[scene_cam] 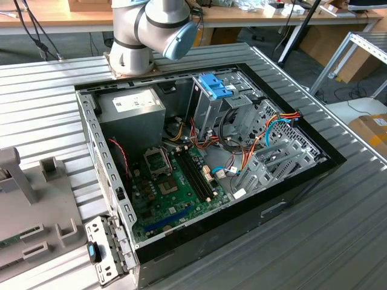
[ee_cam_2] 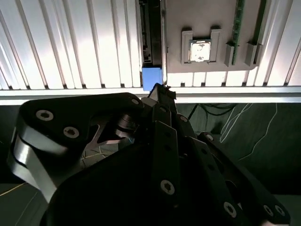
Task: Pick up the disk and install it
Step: 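Pick up the disk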
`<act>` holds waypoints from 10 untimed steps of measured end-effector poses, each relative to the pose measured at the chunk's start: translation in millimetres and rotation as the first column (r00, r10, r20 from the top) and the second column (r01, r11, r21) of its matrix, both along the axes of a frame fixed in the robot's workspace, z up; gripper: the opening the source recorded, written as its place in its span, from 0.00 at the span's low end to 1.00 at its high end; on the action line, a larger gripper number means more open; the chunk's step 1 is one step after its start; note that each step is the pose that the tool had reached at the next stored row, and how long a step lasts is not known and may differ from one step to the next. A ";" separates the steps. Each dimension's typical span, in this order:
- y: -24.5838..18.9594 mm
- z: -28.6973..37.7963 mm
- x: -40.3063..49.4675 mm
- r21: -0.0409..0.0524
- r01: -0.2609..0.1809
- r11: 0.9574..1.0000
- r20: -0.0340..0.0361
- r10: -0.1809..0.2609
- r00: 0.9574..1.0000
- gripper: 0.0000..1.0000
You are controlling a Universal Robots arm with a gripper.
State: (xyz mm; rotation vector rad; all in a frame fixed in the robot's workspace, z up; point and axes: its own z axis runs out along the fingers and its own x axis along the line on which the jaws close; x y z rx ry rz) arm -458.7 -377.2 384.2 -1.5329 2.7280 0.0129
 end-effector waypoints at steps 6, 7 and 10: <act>0.0 0.0 0.0 0.000 -0.058 0.998 0.000 0.058 0.998 0.11; 0.0 0.0 0.0 0.000 -0.066 0.998 0.000 0.066 0.998 0.11; 0.0 0.0 0.0 0.000 -0.086 0.996 0.000 0.086 0.996 0.11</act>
